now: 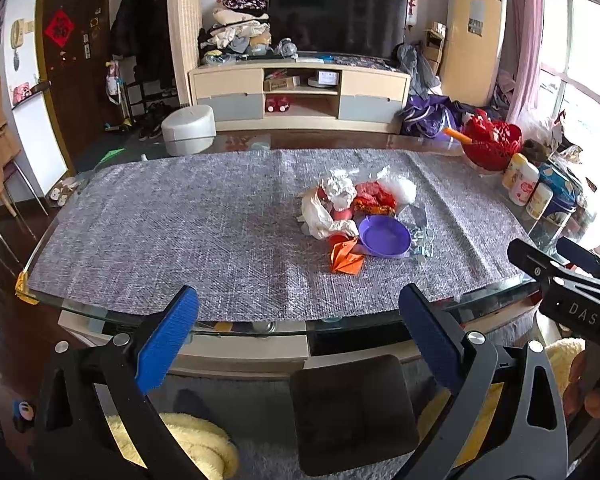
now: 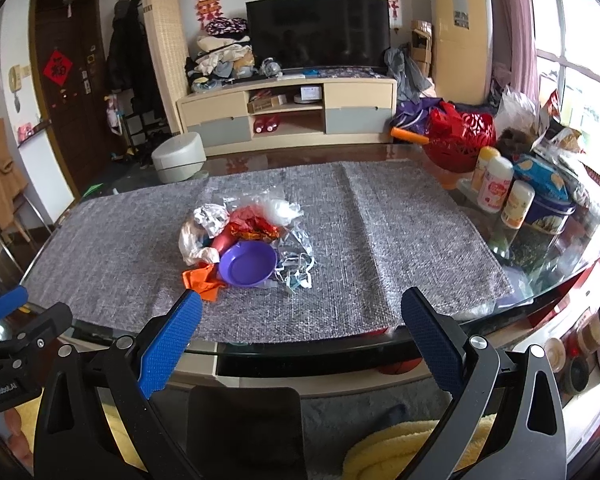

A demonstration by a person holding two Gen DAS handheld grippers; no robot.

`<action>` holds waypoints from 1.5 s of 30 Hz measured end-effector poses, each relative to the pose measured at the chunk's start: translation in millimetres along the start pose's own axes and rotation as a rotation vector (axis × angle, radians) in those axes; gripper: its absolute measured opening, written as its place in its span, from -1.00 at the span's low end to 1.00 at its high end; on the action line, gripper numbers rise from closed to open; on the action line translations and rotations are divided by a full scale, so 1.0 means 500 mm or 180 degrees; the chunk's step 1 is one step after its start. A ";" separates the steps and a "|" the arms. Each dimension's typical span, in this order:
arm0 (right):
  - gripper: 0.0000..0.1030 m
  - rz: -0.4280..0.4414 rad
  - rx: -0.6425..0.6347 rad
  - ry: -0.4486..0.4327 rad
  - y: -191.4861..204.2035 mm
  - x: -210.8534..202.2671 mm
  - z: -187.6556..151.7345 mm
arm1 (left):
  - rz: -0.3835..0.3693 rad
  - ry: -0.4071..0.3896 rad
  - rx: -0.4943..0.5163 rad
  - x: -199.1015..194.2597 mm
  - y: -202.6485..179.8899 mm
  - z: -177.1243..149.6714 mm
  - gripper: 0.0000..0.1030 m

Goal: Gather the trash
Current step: 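Grasp the orange folded paper with the left tool while the right tool grasps the clear plastic packaging, then carry both held items down under the table and open both tools over the grey bin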

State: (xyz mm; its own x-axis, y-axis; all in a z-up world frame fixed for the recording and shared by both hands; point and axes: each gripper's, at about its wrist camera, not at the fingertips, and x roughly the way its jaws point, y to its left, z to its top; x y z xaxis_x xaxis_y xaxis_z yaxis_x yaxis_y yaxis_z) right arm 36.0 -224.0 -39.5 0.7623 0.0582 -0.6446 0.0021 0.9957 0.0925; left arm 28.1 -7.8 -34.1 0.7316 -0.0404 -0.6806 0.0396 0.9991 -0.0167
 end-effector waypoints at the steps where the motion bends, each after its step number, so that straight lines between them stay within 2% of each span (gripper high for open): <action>1: 0.94 0.0006 0.0017 0.0026 -0.004 0.009 0.000 | -0.0012 0.0016 0.0011 0.008 -0.001 0.000 0.84; 6: 0.91 0.0011 0.0053 0.0122 -0.019 0.053 0.001 | -0.0059 0.0113 0.0058 0.056 -0.003 0.004 0.83; 11: 0.59 0.0209 0.0175 0.0410 -0.035 0.126 -0.010 | -0.0122 0.0301 0.0078 0.120 -0.001 0.003 0.80; 15: 0.40 0.0320 0.0195 0.0570 -0.034 0.174 -0.018 | -0.0243 0.0466 0.0062 0.175 0.003 -0.001 0.66; 21: 0.40 0.0390 0.0189 0.0707 -0.035 0.237 -0.010 | -0.0460 0.0623 0.0087 0.243 -0.009 0.004 0.44; 28: 0.39 0.0430 0.0152 0.0854 -0.039 0.301 -0.003 | -0.0588 0.0738 0.0165 0.316 -0.036 0.024 0.15; 31: 0.23 0.0465 0.0100 0.0902 -0.033 0.320 -0.002 | -0.0641 0.0797 0.0165 0.347 -0.044 0.028 0.04; 33: -0.01 0.0465 0.0067 0.0926 -0.026 0.337 -0.002 | -0.0682 0.0833 0.0170 0.365 -0.050 0.029 -0.05; 35: -0.12 0.0452 0.0043 0.0951 -0.025 0.350 -0.001 | -0.0712 0.0866 0.0177 0.380 -0.056 0.030 -0.10; 40: -0.43 0.0492 0.0037 0.0961 -0.029 0.362 0.001 | -0.0820 0.0919 0.0177 0.406 -0.065 0.030 -0.45; 44: -0.67 0.0525 -0.0006 0.0955 -0.019 0.364 -0.001 | -0.0859 0.0907 0.0189 0.409 -0.067 0.030 -0.50; 45: -0.67 0.0521 -0.0017 0.0948 -0.017 0.362 -0.002 | -0.0870 0.0901 0.0179 0.408 -0.066 0.030 -0.54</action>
State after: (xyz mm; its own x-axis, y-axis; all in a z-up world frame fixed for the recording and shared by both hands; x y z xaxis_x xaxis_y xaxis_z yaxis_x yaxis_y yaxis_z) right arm 173.6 -222.1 -157.7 0.5298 0.2350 -0.8149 -0.1086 0.9717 0.2097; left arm 186.3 -49.4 -161.6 0.4727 -0.2913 -0.8317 0.2498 0.9494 -0.1905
